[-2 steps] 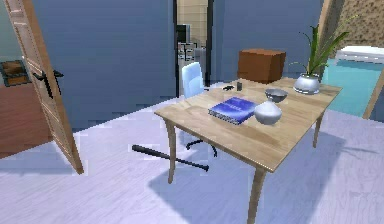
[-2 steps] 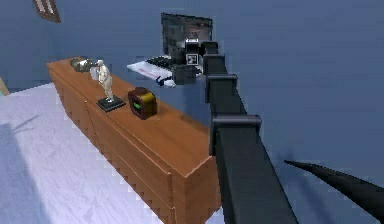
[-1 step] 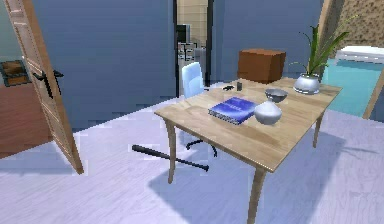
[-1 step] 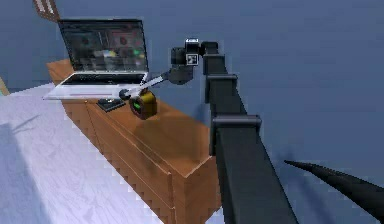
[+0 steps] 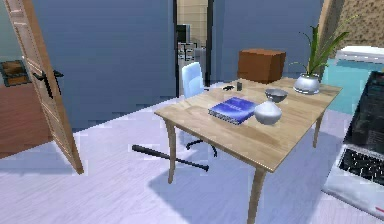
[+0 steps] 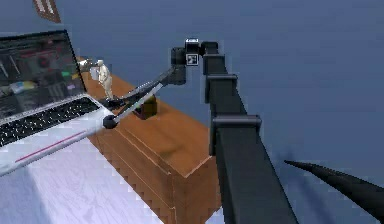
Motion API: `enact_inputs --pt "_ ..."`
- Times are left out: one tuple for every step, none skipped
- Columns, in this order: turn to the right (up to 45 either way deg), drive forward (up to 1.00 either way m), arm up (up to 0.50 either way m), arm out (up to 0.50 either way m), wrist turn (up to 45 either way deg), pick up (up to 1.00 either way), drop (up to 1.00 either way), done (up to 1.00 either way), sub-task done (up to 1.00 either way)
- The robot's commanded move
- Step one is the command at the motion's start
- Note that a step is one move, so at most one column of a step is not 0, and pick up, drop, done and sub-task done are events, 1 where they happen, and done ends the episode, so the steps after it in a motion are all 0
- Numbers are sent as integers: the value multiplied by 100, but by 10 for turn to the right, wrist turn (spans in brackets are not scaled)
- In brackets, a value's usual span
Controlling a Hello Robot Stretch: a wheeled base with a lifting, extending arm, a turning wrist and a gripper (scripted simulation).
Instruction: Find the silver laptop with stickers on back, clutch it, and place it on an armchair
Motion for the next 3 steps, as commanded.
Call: enact_inputs --pt "0 0 0 0 -270 0 0 0 0" --pt "0 0 0 -42 0 0 0 0 0" --pt "450 0 0 0 0 0 0 0 0"
